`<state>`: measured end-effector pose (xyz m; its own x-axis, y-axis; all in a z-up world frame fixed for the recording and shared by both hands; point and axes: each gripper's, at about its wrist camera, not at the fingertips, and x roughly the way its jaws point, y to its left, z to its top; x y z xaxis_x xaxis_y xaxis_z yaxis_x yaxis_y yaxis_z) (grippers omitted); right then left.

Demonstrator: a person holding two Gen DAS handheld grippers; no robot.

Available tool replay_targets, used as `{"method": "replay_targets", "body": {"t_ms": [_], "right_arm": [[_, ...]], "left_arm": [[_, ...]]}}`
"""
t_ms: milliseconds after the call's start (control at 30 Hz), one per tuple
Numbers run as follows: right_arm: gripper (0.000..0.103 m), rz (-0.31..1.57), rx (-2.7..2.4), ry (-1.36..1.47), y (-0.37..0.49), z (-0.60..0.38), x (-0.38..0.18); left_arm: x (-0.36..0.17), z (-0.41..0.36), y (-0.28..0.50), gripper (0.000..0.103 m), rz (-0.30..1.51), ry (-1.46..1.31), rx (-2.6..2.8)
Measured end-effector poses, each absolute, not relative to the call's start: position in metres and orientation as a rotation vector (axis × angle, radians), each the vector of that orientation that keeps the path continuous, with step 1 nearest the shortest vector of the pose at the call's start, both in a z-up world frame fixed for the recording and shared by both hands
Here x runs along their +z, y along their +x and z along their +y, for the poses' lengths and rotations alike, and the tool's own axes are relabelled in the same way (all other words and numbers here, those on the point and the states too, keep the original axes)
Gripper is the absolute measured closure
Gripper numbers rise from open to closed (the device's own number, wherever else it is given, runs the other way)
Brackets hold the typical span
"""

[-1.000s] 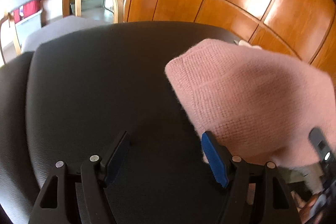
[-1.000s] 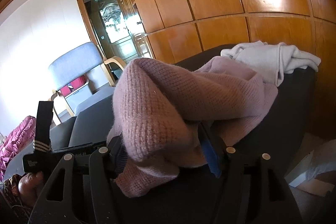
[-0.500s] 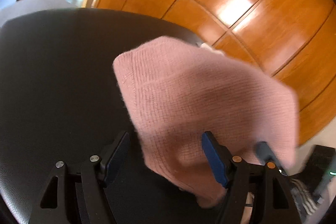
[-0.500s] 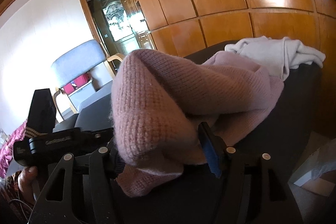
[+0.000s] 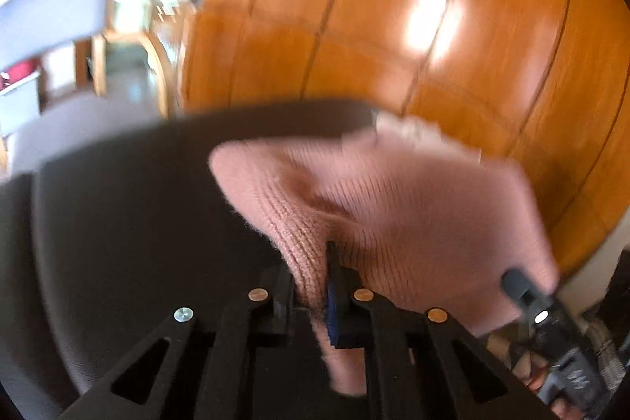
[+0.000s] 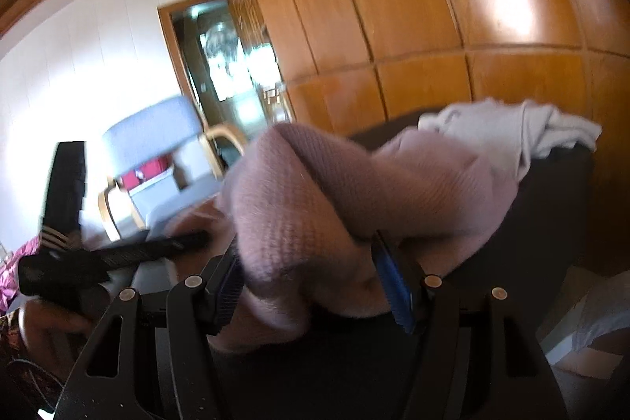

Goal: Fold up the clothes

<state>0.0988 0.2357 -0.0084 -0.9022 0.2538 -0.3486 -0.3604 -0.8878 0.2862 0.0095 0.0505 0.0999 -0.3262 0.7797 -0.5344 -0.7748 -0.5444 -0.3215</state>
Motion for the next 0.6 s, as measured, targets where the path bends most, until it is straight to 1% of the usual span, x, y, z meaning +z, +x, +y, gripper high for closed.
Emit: {"method": "replay_targets", "body": {"t_ms": [100,133,267,333,400,500,600], "right_arm": [[0.036,0.500,2.746,-0.351,0.105,0.234,0.001],[0.033,0.500,2.742,-0.328,0.106,0.233,0.004],[0.030,0.501,2.709,-0.250,0.113,0.232,0.012],[0.030,0.457,2.650,-0.316,0.105,0.237,0.013],[0.030,0.438,2.599,-0.403,0.095,0.242,0.011],[0.030,0.516,2.611,-0.562,0.073,0.251,-0.001],[0.030,0.544,2.661,-0.660,0.053,0.242,-0.012]], "left_arm": [[0.137,0.040,-0.009,0.093,-0.071,-0.730,2.010],[0.145,0.034,-0.013,0.093,-0.081,-0.707,2.024],[0.156,-0.004,-0.024,0.093,-0.110,-0.652,2.095],[0.154,-0.026,-0.029,0.094,-0.133,-0.661,2.125],[0.149,-0.068,-0.028,0.094,-0.164,-0.675,2.162],[0.145,-0.130,-0.032,0.094,-0.217,-0.692,2.231],[0.136,-0.178,-0.029,0.094,-0.233,-0.711,2.313]]}}
